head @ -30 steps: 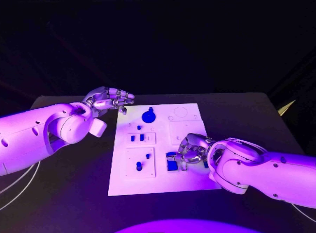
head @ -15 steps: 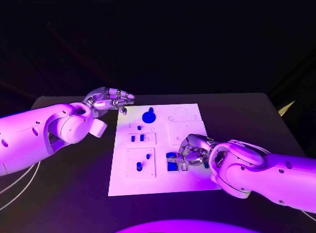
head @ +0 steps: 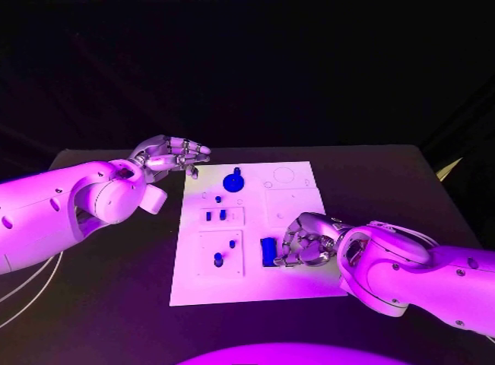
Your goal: Assemble the parts on the task board
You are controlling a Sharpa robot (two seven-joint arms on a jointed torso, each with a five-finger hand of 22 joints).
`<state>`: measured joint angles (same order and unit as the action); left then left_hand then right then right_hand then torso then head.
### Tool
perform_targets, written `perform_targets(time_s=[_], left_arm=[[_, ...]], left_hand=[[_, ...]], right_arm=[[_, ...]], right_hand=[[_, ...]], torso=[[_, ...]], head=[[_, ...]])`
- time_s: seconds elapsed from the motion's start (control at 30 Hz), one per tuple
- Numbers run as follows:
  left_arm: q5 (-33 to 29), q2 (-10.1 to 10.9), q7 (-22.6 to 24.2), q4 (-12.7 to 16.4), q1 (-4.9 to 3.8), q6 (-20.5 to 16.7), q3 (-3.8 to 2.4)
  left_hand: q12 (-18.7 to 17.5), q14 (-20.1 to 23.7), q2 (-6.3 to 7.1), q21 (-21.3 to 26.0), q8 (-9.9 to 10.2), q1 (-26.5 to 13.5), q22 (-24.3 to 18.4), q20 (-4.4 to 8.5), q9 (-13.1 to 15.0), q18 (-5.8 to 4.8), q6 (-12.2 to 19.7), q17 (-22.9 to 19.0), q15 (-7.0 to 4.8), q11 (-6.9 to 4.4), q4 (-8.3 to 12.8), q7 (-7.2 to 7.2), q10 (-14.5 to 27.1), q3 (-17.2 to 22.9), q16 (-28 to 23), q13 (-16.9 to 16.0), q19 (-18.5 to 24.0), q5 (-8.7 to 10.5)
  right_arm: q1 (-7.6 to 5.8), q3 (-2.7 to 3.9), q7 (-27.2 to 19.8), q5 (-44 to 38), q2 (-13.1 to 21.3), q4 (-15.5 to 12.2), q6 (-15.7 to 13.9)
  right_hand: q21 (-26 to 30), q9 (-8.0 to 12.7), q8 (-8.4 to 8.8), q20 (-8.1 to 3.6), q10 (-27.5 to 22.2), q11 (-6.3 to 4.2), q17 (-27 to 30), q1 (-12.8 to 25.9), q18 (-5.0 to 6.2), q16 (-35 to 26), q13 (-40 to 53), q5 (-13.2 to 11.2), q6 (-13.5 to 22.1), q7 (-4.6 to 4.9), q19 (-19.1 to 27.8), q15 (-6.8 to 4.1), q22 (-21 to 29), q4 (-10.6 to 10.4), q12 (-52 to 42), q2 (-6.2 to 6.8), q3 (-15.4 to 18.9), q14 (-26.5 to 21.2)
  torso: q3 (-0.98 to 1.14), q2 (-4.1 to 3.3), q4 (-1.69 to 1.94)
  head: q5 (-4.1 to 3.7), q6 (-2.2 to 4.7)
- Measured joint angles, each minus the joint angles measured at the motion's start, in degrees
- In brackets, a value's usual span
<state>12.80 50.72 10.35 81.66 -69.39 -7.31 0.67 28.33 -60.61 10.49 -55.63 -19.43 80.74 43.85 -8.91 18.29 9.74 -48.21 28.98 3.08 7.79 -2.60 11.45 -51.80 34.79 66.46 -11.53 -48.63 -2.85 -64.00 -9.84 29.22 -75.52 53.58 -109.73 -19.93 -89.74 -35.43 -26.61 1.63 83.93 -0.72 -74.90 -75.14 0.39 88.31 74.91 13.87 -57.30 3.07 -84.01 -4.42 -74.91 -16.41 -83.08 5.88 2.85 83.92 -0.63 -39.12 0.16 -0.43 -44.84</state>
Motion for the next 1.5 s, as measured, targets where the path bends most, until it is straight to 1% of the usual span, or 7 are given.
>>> perform_targets(time_s=[0.4,0.6,0.73,1.03,1.3,1.4,1.5], left_arm=[[0.00,0.02,0.00,0.02,0.00,0.00,0.00],[0.00,0.04,0.00,0.02,0.00,0.00,0.00],[0.00,0.08,0.00,0.03,0.01,0.00,0.00],[0.00,0.18,0.00,0.03,0.01,0.01,0.00],[0.00,0.21,-0.03,0.02,0.01,0.01,0.00],[0.00,0.22,-0.04,0.01,0.00,0.01,0.01],[0.00,0.19,-0.04,0.00,0.00,0.00,0.01]], left_hand=[[0.00,0.00,0.00,0.00,0.00,0.00,0.01,0.00,-0.01,0.00,0.00,0.00,0.00,0.00,0.00,0.00,0.00,0.00,0.00,-0.01,0.00,0.00],[0.00,0.00,0.00,0.00,0.00,0.00,-0.05,-0.21,-0.01,0.00,0.21,0.00,0.00,0.00,0.00,0.21,0.00,0.00,0.00,0.07,-0.21,0.00],[0.00,0.00,0.00,0.00,0.00,0.00,-0.05,-0.21,-0.01,0.00,0.21,-0.05,0.00,0.00,0.00,0.21,0.00,0.00,0.00,0.07,-0.21,0.00],[0.00,0.00,0.00,0.00,0.00,0.00,-0.05,-0.21,-0.01,0.00,0.21,-0.04,0.00,0.00,0.00,0.21,0.00,0.00,0.00,0.07,-0.21,0.00],[0.00,0.00,0.00,0.00,0.00,0.00,-0.04,-0.21,-0.01,0.00,0.21,-0.04,0.00,0.00,0.00,0.21,0.00,0.00,0.00,0.07,-0.21,0.00],[0.00,0.00,0.00,0.00,0.00,0.00,-0.04,-0.21,-0.02,0.00,0.21,-0.04,0.00,0.00,0.00,0.21,0.00,0.00,0.00,0.07,-0.21,0.00],[0.00,0.00,0.00,0.00,0.00,0.00,-0.04,-0.21,-0.02,0.00,0.21,-0.04,0.00,0.00,0.00,0.21,0.00,0.00,0.00,0.07,-0.21,0.00]], right_arm=[[0.63,-0.02,-0.57,0.18,-1.32,1.69,0.27],[0.88,-0.01,-0.44,0.19,-1.96,2.40,0.22],[0.94,-0.01,-0.29,0.05,-1.95,2.58,0.06],[1.01,-0.02,-0.39,-0.03,-1.38,2.24,-0.34],[0.91,-0.02,-1.26,0.27,0.96,0.42,-1.75],[0.38,-0.02,-1.96,0.80,2.66,-0.41,-2.74],[-0.55,0.02,-2.86,1.79,5.04,-0.89,-3.77]], right_hand=[[0.00,0.17,0.00,0.00,0.21,-0.21,0.00,-0.03,0.00,0.00,0.00,0.00,-0.48,-0.24,0.00,0.00,0.01,-0.37,0.00,-0.09,-0.78,0.00],[0.00,0.22,0.00,0.00,0.21,-0.21,0.00,0.65,0.00,0.00,-0.01,0.00,-0.58,-0.15,0.00,0.00,0.01,-0.28,0.00,-0.77,-1.33,0.00],[0.00,0.28,0.01,0.00,0.05,-0.37,-0.03,1.40,0.00,0.00,0.00,-0.01,-0.78,-0.34,0.00,-0.10,0.01,-0.36,0.00,-1.52,-1.72,0.10],[0.00,0.28,0.01,0.01,0.05,-0.37,-0.05,1.40,0.00,0.00,0.04,-0.01,-0.77,-0.34,0.00,-0.21,-0.04,-0.36,0.00,-1.50,-1.72,0.21],[0.00,0.39,0.01,0.01,0.05,-0.37,-0.04,2.40,0.00,0.00,0.04,-0.01,-0.77,-0.34,0.00,-0.21,-0.03,-0.36,0.00,-0.50,-1.72,0.21],[0.00,0.70,0.77,0.01,0.05,-0.37,-0.04,2.68,0.00,0.00,0.03,-0.01,0.03,0.41,0.00,-0.21,-0.03,-0.36,0.47,-0.22,-1.72,0.21],[0.00,1.06,1.48,0.01,0.22,-0.19,-0.04,2.68,0.00,0.00,0.03,-0.01,1.21,0.81,0.00,-0.20,-0.03,-0.13,0.76,-0.22,-1.95,0.21]], torso=[[0.00,-0.03,0.08],[-0.03,-0.03,0.08],[-0.03,-0.02,0.07],[0.00,-0.01,0.03],[0.03,-0.01,0.00],[0.02,0.01,-0.01],[-0.02,0.01,0.00]], head=[[-0.01,-0.20],[0.00,-0.27],[-0.03,-0.29],[0.16,-0.18],[0.05,-0.05],[-0.11,0.04],[-0.43,0.21]])
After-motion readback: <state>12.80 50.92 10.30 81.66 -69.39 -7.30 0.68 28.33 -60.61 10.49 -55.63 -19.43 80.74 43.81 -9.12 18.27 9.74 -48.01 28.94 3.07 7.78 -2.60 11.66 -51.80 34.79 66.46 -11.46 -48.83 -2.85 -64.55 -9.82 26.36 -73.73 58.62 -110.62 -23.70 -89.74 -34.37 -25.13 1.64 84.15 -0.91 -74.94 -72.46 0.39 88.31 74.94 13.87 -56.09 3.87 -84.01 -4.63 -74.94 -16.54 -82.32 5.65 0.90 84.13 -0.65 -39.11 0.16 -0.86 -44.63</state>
